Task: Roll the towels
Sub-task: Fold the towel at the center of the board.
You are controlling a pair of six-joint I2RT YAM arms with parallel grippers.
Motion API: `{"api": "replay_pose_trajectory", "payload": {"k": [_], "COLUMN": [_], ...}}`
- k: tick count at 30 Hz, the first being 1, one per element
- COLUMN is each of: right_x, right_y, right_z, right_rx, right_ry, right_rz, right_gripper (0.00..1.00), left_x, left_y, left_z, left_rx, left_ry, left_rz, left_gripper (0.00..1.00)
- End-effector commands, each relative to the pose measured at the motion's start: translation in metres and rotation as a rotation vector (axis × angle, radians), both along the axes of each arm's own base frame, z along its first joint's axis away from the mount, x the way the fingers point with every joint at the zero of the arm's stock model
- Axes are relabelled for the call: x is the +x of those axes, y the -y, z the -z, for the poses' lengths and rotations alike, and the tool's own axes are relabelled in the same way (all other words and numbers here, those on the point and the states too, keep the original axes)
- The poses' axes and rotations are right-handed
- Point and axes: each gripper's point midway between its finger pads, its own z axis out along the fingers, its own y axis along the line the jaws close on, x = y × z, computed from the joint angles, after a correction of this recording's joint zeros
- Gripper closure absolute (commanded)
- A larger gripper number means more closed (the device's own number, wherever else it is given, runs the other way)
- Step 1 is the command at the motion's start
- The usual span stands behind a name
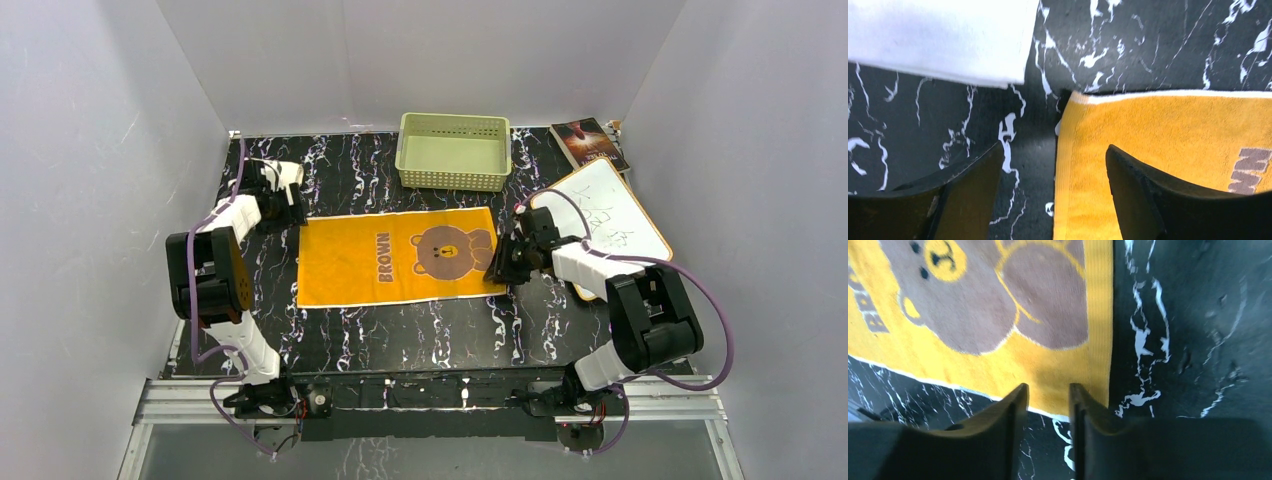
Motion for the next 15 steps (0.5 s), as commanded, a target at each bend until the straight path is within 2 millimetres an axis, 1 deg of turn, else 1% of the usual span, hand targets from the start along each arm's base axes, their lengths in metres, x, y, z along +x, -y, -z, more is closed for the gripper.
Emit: {"api": "replay_pose_trajectory", "payload": {"k": [1,3,5,7,9,10,14,15], "right_x": [0.063,0.089,0.113,0.132,0.149,0.16,0.184,0.189], "right_y": [-0.001,0.0,0.0,0.001,-0.001,-0.003,-0.006,-0.006], "right_z": [-0.069,-0.094,-0.111,-0.116,-0.118,-0.126,-0.134,-0.129], "right_rx": [-0.015,-0.031,-0.053,-0.087,-0.116,-0.116,-0.127,-0.139], "right_ry": [0.236,0.326,0.389,0.396,0.377,0.397,0.43,0.421], "right_rz": [0.044,0.065,0.074,0.074,0.068,0.07,0.08,0.079], "right_gripper": [0.56,0.46,0.41,0.4,0.39,0.39,0.39,0.39], "left_x": [0.038,0.043,0.046,0.049,0.05,0.05,0.051,0.052], "left_y": [0.0,0.001,0.005,0.009,0.009,0.01,0.009,0.01], "left_z": [-0.029,-0.029,-0.022,-0.018,-0.014,-0.012,-0.005,-0.003], "left_rx": [0.029,0.028,0.014,0.003,0.017,0.025,0.057,0.057], "left_ry": [0.178,0.197,0.195,0.196,0.184,0.177,0.161,0.159], "left_rz": [0.082,0.113,0.147,0.174,0.183,0.189,0.202,0.203], "left_gripper": [0.28,0.3,0.33,0.36,0.37,0.37,0.38,0.38]}}
